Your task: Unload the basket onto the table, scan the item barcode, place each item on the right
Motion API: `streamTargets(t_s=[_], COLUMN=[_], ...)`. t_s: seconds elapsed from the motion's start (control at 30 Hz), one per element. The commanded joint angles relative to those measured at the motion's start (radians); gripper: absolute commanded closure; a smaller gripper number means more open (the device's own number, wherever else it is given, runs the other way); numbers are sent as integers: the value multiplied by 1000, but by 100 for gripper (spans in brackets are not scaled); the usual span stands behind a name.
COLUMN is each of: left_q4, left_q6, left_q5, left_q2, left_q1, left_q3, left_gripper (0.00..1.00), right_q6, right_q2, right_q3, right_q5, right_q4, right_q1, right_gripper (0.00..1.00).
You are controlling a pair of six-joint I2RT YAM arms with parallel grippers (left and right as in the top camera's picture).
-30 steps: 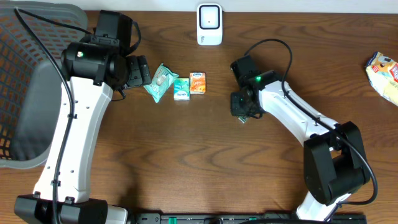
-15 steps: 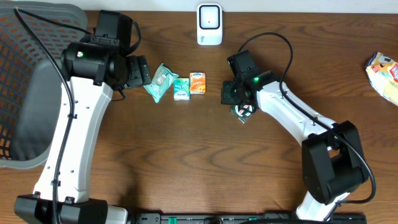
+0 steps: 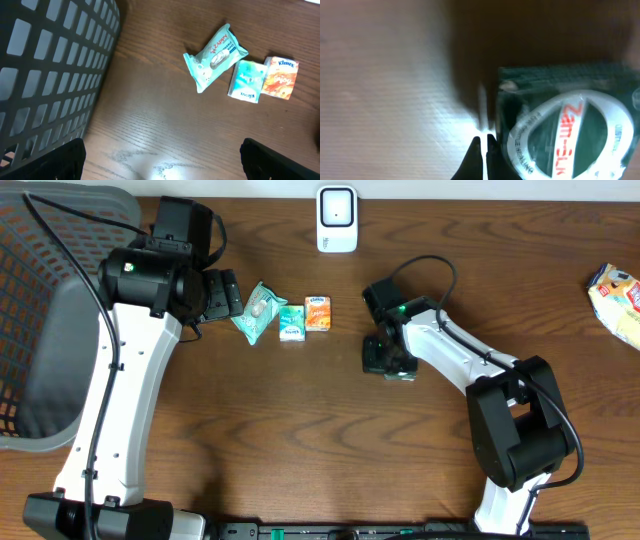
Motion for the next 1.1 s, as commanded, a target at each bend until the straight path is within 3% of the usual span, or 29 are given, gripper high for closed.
streamTargets(t_s=[0.0, 0.2, 0.37, 0.47, 0.73, 1.07], left_q4=[-3, -3, -3, -3, -3, -3], left_q6=[-9, -9, -9, -9, -9, -9], left_q5=[-12, -12, -12, -12, -12, -12], left_q2=[-2, -2, -2, -2, -2, -2], left_q1=[2, 2, 2, 2, 2, 2], left_q3=[-3, -3, -3, -3, -3, -3], left_gripper=[2, 2, 2, 2, 2, 2], right_q6=[-63, -59, -59, -45, -120, -74], right_q2=[-7, -54, -114, -160, -191, -92], right_q3=[11, 11, 11, 11, 11, 10], right_q5=[36, 229, 277, 222, -180, -144], right_q4=[-57, -175, -200, -192, -9, 85], right_q1=[-2, -61, -136, -174, -169, -104], right_gripper=[99, 99, 99, 99, 99, 99])
